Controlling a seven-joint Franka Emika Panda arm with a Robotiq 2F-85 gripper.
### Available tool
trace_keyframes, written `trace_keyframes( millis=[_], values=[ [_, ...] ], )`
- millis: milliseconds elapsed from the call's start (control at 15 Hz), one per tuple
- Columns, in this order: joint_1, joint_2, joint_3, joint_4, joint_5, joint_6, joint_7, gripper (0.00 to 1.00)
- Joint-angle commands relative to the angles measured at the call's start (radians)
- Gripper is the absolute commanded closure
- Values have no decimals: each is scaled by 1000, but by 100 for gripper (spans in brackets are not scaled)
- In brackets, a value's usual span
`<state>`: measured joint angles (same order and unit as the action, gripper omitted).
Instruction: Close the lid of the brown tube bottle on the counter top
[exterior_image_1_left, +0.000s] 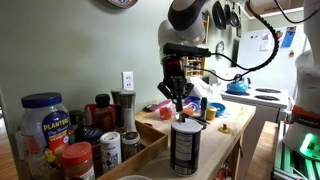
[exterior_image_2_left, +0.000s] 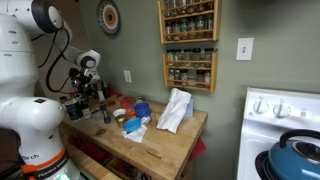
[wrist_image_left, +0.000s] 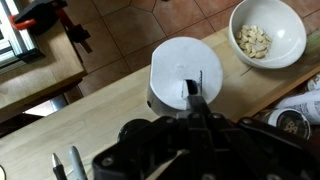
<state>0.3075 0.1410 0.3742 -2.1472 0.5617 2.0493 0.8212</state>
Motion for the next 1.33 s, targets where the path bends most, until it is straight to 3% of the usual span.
trace_keyframes(
  millis=[0,1267],
  values=[
    [19,23,-15,17,29,-11,-24,100],
    [42,44,-17,19,14,-24,16,100]
  ],
)
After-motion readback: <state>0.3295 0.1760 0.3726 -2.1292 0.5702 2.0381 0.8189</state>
